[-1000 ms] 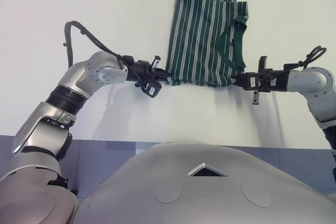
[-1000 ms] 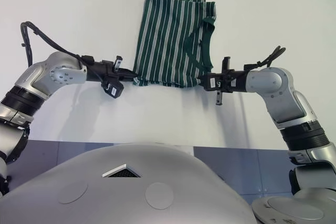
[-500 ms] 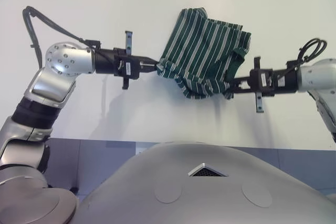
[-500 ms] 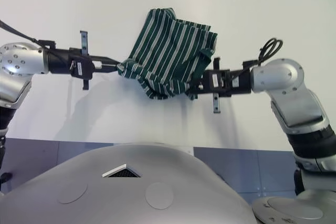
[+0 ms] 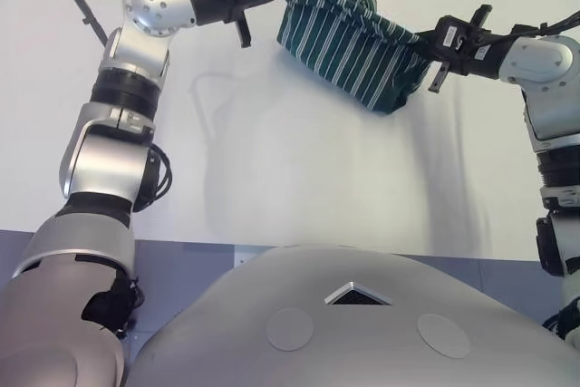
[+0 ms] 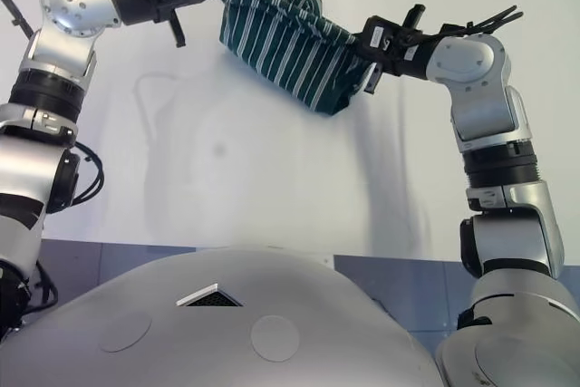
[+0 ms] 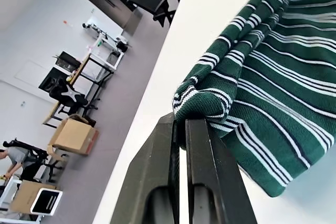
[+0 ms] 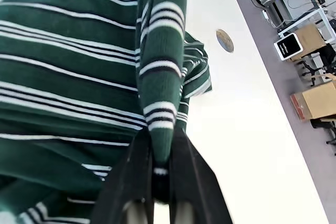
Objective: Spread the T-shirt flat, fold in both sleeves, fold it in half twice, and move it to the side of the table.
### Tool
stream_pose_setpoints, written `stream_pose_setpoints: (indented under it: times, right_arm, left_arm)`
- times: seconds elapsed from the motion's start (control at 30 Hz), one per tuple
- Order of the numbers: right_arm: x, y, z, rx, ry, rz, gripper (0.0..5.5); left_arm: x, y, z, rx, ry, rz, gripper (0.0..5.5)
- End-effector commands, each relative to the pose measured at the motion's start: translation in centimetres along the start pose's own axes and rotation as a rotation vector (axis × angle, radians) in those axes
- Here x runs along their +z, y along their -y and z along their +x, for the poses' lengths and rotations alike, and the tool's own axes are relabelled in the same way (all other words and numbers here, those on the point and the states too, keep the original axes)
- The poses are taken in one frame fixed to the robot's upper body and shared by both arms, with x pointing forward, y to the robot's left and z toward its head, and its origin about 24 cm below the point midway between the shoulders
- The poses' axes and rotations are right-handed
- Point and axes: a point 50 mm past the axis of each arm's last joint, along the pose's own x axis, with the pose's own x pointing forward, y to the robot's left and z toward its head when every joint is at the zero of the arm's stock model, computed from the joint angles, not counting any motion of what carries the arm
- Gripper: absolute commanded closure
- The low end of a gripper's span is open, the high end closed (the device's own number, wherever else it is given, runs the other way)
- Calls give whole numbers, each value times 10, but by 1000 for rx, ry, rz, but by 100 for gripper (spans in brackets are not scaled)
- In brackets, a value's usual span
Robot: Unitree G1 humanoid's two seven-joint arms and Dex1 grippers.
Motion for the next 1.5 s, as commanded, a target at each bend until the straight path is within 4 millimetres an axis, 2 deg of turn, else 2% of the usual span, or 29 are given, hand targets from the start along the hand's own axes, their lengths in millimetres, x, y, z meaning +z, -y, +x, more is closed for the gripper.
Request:
stream_pose_setpoints:
  times: [0.03, 0.17, 0.33, 0.43, 0.57, 0.67, 0.73, 0.8, 0.97, 1.07, 1.13, 1.3, 1.37, 1.5]
  right_arm:
    - [9, 0, 0, 13, 43, 7, 540]
    - [22, -10, -5, 110, 142, 12, 540]
    - [45, -32, -36, 320, 326, 85, 540]
    - [50, -34, -61, 416, 365, 124, 540]
    - [51, -36, -86, 510, 371, 153, 540]
    - [56, -38, -95, 554, 387, 164, 540]
    - [57, -38, -90, 547, 397, 171, 540]
    - [56, -38, -78, 508, 389, 165, 540]
    - [43, -22, -27, 269, 248, 48, 540]
    - [25, -15, -3, 176, 114, -47, 540]
    - [16, -21, 5, 183, 63, -93, 540]
    - [4, -36, 14, 229, 7, -136, 540]
    - [1, -35, 16, 202, -16, -132, 540]
    - [-6, -35, 23, 132, -47, -81, 540]
  left_arm:
    - [11, -4, 8, -22, 49, 32, 550]
    - [19, 18, -6, -161, 137, -11, 550]
    - [41, 38, -58, -300, 184, -57, 550]
    - [65, 52, -90, -367, 233, -138, 550]
    - [95, 69, -112, -445, 288, -222, 550]
    - [107, 81, -119, -483, 311, -287, 550]
    - [100, 83, -111, -432, 294, -316, 550]
    - [79, 81, -100, -343, 240, -337, 550]
    - [20, 65, -89, -96, 77, -379, 550]
    - [-13, 74, -88, -74, -57, -367, 550]
    - [-23, 84, -78, -99, -81, -356, 550]
    - [-36, 105, -34, -114, -123, -346, 550]
    - [-43, 109, -31, -115, -159, -341, 550]
    - [-58, 115, -36, -116, -239, -312, 550]
